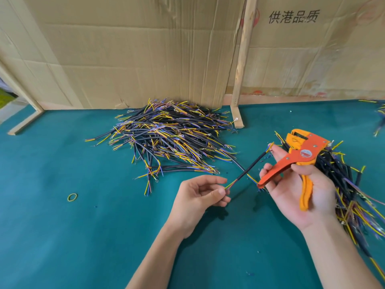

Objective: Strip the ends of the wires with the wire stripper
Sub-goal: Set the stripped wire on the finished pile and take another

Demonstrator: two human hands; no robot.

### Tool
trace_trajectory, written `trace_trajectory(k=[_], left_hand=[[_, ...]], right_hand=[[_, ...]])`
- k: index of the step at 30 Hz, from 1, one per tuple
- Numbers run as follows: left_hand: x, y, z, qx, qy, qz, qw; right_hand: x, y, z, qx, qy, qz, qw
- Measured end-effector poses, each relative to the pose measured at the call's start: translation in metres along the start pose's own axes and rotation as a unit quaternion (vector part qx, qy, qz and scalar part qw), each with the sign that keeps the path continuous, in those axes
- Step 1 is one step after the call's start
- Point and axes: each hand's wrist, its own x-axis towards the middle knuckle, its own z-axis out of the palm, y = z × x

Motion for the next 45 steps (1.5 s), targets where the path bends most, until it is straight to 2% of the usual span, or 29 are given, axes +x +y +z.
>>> trace_trajectory(k=[5, 20, 23, 27, 30, 33, 38, 42, 45], left_hand=[[0.001, -0.006, 0.004, 0.047, 0.054, 0.017, 0.997], [0.001, -0.006, 0.006, 0.09, 0.076, 0.025, 0.993], [-0.001, -0.007, 0.008, 0.114, 0.118, 0.044, 0.985], [-0.002, -0.008, 0.006, 0.112, 0.229, 0.1, 0.962], [-0.002, -0.007, 0.004, 0.083, 0.298, 0.127, 0.942], [-0.003, -0.003, 0.003, 0.043, 0.324, 0.123, 0.937], [0.0, 0.017, 0.001, -0.109, 0.29, 0.069, 0.948], [0.003, 0.035, 0.006, -0.295, 0.228, 0.038, 0.927], [0.008, 0.043, 0.013, -0.328, 0.21, 0.028, 0.921]], right_hand=[[-0.001, -0.004, -0.001, 0.015, 0.019, -0.017, 1.0], [0.0, -0.018, -0.008, 0.037, 0.043, -0.03, 0.998], [0.0, -0.019, -0.007, 0.048, 0.02, -0.025, 0.998], [-0.002, -0.019, -0.004, 0.048, -0.001, -0.019, 0.999], [-0.003, -0.013, 0.001, 0.048, 0.02, -0.012, 0.999], [-0.003, -0.008, 0.007, 0.03, 0.03, -0.003, 0.999], [-0.004, -0.008, 0.011, 0.031, 0.027, -0.008, 0.999], [-0.003, -0.005, 0.012, 0.043, 0.025, -0.008, 0.999], [-0.003, 0.0, 0.014, 0.041, 0.016, 0.008, 0.999]])
